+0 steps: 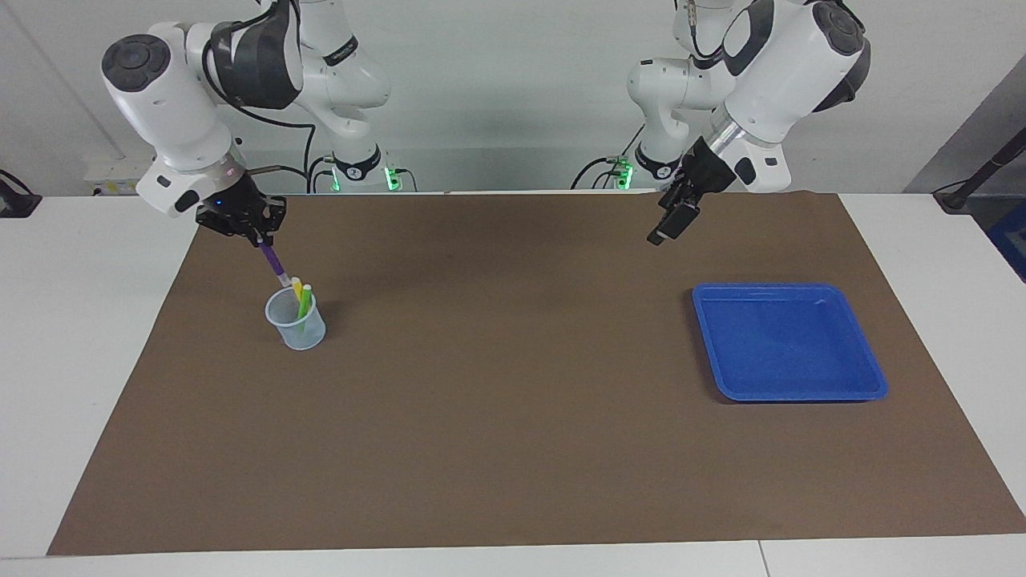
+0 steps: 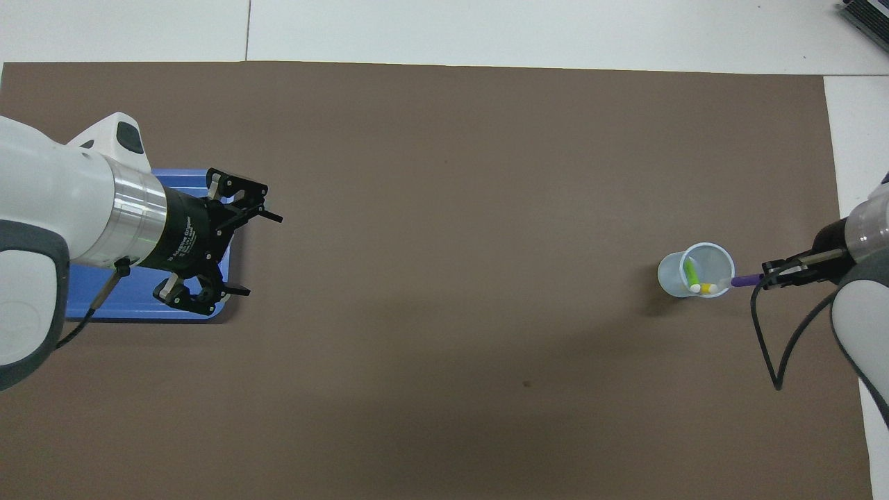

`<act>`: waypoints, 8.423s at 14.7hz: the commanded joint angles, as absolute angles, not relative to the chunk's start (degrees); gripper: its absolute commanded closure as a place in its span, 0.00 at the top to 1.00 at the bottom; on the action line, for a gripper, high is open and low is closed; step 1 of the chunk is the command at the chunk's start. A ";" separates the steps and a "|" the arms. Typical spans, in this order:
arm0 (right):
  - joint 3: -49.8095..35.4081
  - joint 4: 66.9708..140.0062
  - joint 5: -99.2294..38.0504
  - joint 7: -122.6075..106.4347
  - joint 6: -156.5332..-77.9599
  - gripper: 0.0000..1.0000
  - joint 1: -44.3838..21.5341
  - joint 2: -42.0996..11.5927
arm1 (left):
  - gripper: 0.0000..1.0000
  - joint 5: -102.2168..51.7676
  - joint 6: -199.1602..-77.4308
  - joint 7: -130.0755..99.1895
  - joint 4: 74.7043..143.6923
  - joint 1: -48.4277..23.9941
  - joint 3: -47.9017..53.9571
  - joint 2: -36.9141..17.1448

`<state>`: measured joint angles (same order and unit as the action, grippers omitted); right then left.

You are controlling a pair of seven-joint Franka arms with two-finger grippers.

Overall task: Right arm passes pens to left for tray arrangement
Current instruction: 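Lift the purple pen from the cup while the left gripper rises, then carry the pen toward the left gripper while the left gripper approaches, then close the left gripper on the purple pen tip, then open the right gripper and pull back while the left gripper withdraws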

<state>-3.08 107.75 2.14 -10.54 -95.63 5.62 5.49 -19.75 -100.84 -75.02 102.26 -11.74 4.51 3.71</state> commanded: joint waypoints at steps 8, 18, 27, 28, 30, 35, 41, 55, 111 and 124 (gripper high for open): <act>-3.52 106.70 -9.99 -13.36 -92.29 0.00 6.24 9.05 | 1.00 -24.95 -118.72 -93.42 115.57 -18.37 3.87 9.75; -3.69 107.66 -29.61 -13.10 -94.73 0.00 3.00 9.23 | 1.00 -26.89 -121.64 -103.35 117.51 -20.47 3.95 10.19; -3.69 112.94 -40.59 -13.01 -102.56 0.00 -3.68 10.28 | 1.00 -26.81 -122.08 -110.29 116.81 -22.85 4.39 9.93; -3.69 113.11 -42.26 -13.01 -102.92 0.00 -3.78 10.28 | 1.00 -26.81 -122.95 -112.39 116.81 -23.72 4.66 9.93; -3.69 113.64 -45.07 -13.01 -103.44 0.00 -4.65 10.20 | 1.00 -26.89 -124.27 -114.08 116.81 -25.57 4.66 9.76; -3.69 113.99 -49.30 -13.53 -104.50 0.00 -6.59 10.20 | 1.00 -26.81 -132.44 -123.56 116.81 -30.66 4.75 9.14; -3.69 116.54 -54.04 -18.19 -106.51 0.00 -8.60 10.20 | 1.00 -26.72 -133.50 -130.59 114.08 -33.83 4.92 7.91; -3.69 117.25 -58.45 -19.60 -111.18 0.00 -12.83 9.58 | 0.99 -26.10 -133.87 -131.05 115.58 -34.89 6.86 8.26; -3.43 116.63 -59.50 -19.16 -111.80 0.97 -12.66 9.14 | 0.00 -17.05 -130.34 -127.35 113.38 -35.07 6.86 7.65; -3.34 116.37 -46.25 -21.62 -111.88 1.00 -10.02 8.61 | 0.00 -17.05 -123.14 -108.05 114.08 -24.36 6.68 8.26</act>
<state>-2.93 116.35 -49.54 -20.10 -111.40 -11.23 8.71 -17.47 -125.74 -112.85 113.70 -27.43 6.36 7.48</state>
